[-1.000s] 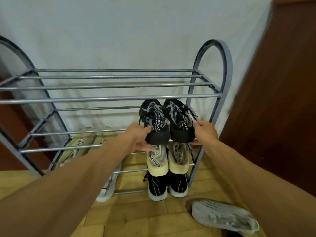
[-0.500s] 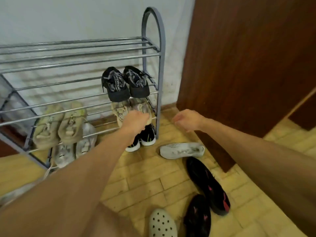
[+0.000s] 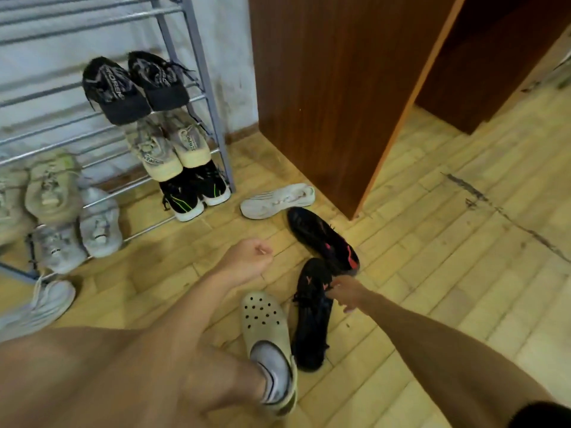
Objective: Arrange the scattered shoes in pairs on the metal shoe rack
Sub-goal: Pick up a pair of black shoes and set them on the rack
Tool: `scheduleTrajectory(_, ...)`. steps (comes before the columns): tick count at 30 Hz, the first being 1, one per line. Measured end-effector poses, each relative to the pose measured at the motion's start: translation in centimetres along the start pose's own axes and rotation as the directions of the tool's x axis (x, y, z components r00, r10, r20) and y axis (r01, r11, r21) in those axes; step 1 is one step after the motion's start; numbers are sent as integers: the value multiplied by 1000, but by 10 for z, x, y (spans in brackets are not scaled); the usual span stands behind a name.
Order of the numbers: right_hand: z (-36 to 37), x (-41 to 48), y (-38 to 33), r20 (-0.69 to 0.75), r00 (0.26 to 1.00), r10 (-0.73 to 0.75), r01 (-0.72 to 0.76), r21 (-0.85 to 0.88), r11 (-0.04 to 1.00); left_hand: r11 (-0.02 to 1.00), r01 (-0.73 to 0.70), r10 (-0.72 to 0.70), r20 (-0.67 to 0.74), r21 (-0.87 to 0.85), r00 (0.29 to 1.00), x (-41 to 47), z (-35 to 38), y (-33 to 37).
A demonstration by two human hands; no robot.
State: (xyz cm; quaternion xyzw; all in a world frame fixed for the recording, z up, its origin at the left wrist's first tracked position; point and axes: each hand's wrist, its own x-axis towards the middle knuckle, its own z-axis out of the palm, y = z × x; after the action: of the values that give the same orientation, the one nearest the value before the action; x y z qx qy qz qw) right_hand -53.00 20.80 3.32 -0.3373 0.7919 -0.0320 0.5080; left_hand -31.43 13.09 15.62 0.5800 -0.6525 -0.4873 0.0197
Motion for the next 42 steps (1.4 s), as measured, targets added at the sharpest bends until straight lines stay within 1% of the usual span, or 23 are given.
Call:
scheduleTrajectory(3, 45, 8, 39, 29, 981, 192, -193, 226, 955, 1000, -17, 17, 9, -13, 1000, 1, -7, 1)
scheduleTrajectory(5, 75, 13, 49, 64, 963, 262, -269, 306, 913, 999, -25, 24, -18, -36, 1000, 5, -10, 4)
scheduleTrajectory(8, 101, 20, 50, 26, 949, 315, -299, 397, 868, 996, -65, 62, -38, -67, 997, 6, -10, 13)
scheduleTrajectory(11, 98, 27, 45, 79, 941, 328, -325, 473, 819, 994, -88, 87, -21, -64, 996, 7, -10, 17)
scheduleTrajectory(13, 86, 25, 40, 118, 951, 286, -309, 417, 855, 994, -79, 77, -17, -75, 997, 9, -13, 15)
scheduleTrajectory(15, 71, 20, 31, 129, 972, 198, -225, 247, 942, 994, -61, 59, -23, -91, 998, 10, -16, 11)
scheduleTrajectory(17, 55, 15, 17, 103, 987, 126, -133, 58, 989, 992, -49, 46, -30, -116, 998, 11, -18, 9)
scheduleTrajectory(19, 38, 10, -1, 63, 997, 46, -38, -120, 992, 990, -45, 39, -44, -137, 998, 9, -17, 8)
scheduleTrajectory(20, 29, 6, -12, 34, 999, -6, 12, -181, 983, 989, -39, 32, -52, -143, 998, 8, -16, 9)
scheduleTrajectory(22, 10, -1, -36, -2, 992, -123, 119, -247, 962, 987, -25, 15, -69, -156, 997, 5, -17, 11)
scheduleTrajectory(23, -1, -6, -50, -8, 984, -177, 169, -245, 955, 984, -14, 1, -74, -179, 997, 3, -20, 12)
scheduleTrajectory(24, -12, -12, -65, -11, 974, -227, 219, -222, 950, 972, 2, -21, -78, -236, 997, 1, -26, 13)
scheduleTrajectory(26, -31, -29, -97, -36, 943, -331, 318, -197, 927, 904, 44, -95, -98, -424, 991, -4, -45, 18)
scheduleTrajectory(27, -40, -39, -114, -54, 920, -389, 371, -203, 906, 868, 44, -127, -136, -494, 982, -7, -57, 22)
scheduleTrajectory(29, -55, -63, -152, -96, 865, -493, 476, -162, 865, 861, 2, -153, -254, -509, 955, -15, -86, 30)
scheduleTrajectory(32, -69, -104, -214, -153, 762, -629, 620, -109, 777, 842, -110, -147, -421, -528, 895, -38, -132, 42)
scheduleTrajectory(35, -68, -153, -277, -176, 658, -732, 739, -40, 673, 822, -202, -146, -541, -532, 829, -77, -178, 45)
scheduleTrajectory(37, -59, -189, -315, -162, 595, -787, 801, 31, 598, 819, -226, -157, -585, -527, 796, -107, -205, 41)
scheduleTrajectory(38, -52, -207, -333, -151, 567, -810, 823, 63, 565, 816, -234, -155, -589, -529, 793, -124, -216, 38)
scheduleTrajectory(40, -33, -238, -366, -128, 514, -848, 857, 98, 505, 784, -279, -115, -571, -555, 813, -156, -238, 27)
scheduleTrajectory(42, -10, -263, -393, -111, 476, -872, 879, 93, 468, 749, -360, -65, -603, -556, 795, -185, -257, 8)
